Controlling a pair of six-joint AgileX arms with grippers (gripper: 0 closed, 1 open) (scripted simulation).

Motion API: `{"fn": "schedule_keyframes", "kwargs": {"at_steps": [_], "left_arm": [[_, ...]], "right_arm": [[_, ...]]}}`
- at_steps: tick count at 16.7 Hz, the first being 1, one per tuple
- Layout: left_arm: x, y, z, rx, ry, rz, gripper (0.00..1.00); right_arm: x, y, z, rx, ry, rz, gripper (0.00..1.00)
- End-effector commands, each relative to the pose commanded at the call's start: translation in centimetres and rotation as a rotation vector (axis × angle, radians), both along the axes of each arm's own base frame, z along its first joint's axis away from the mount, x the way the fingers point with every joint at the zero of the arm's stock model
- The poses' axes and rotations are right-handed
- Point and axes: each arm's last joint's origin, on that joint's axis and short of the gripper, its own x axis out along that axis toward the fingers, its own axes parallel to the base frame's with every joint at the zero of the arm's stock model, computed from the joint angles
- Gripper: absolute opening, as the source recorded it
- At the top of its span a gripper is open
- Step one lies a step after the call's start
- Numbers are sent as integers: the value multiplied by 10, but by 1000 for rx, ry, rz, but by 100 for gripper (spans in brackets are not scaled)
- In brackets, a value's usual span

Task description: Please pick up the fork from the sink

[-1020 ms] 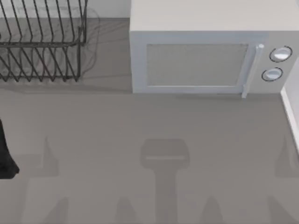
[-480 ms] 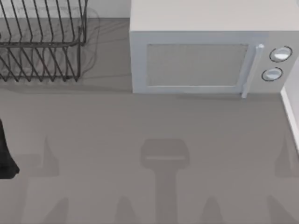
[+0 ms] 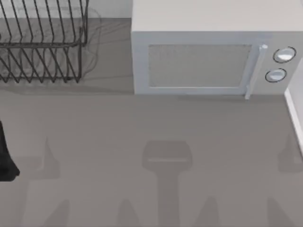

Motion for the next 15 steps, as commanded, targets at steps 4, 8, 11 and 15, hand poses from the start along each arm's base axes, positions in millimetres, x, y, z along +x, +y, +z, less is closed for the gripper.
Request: {"fn": "schedule_keyframes", "kwargs": {"at_steps": [4,8,11,15], "left_arm": [[0,0,0,0,0,0,100],[0,0,0,0,0,0,100],[0,0,0,0,0,0,100],[0,0,0,0,0,0,100]], "right_arm": [[24,-5,43,-23,201,-26,100],[77,-14,82,-40,456,-48,100],[133,-27,95,-43,662,-57,100],[213,-51,83,-33,934,-56,100]]}}
